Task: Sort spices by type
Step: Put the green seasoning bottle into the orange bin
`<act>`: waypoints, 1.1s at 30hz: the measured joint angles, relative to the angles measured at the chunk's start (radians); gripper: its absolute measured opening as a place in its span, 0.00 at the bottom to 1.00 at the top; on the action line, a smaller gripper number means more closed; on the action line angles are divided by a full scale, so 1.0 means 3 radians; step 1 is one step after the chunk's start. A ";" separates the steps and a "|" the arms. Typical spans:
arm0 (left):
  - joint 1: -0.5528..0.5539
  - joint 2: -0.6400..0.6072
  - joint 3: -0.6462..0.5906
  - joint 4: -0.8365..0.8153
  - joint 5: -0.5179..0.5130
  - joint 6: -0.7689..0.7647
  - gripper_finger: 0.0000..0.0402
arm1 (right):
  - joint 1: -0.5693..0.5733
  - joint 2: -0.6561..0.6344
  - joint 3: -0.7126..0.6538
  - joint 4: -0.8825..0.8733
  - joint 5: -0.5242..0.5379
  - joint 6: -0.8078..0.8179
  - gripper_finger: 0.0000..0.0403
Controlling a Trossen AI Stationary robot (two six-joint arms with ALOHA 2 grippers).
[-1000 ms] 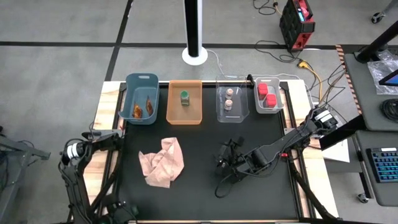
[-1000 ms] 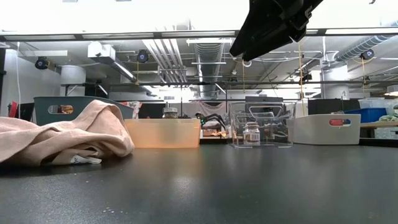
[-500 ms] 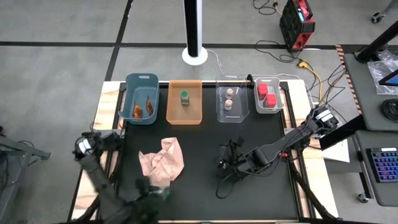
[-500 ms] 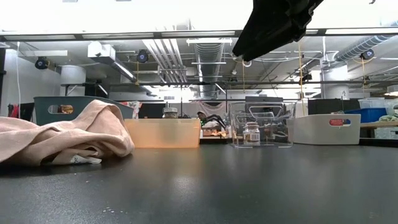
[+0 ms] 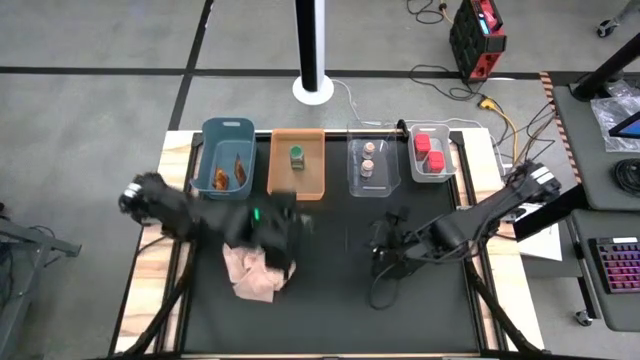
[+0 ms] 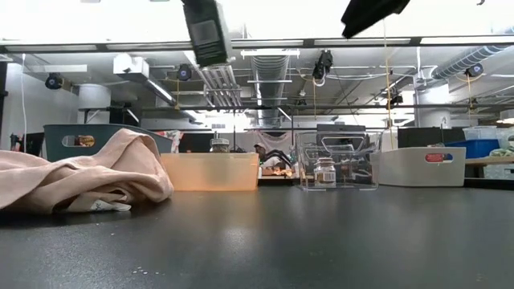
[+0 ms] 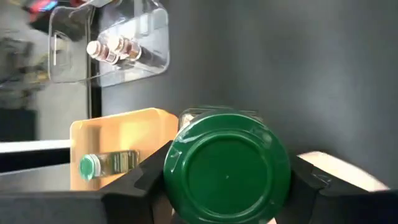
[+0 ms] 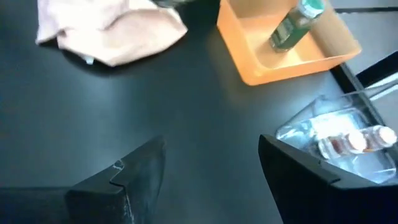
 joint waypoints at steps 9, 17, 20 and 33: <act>0.1655 -0.0717 -0.0686 0.0532 0.1299 0.0945 0.44 | -0.0030 -0.0420 -0.0005 0.0012 0.0003 -0.0265 0.59; 0.2302 -0.0756 -0.1019 0.0712 0.1748 0.1564 0.44 | -0.0308 -0.0474 -0.0006 0.0007 0.0004 -0.0383 0.60; 0.2381 -0.0706 -0.1032 0.0796 0.1748 0.1838 0.44 | -0.0386 -0.0472 -0.0023 -0.0001 -0.0022 -0.0346 0.59; 0.2757 -0.0642 -0.1194 0.1193 0.2282 0.2134 0.44 | -0.0432 -0.0469 -0.0026 0.0005 -0.0024 -0.0213 0.60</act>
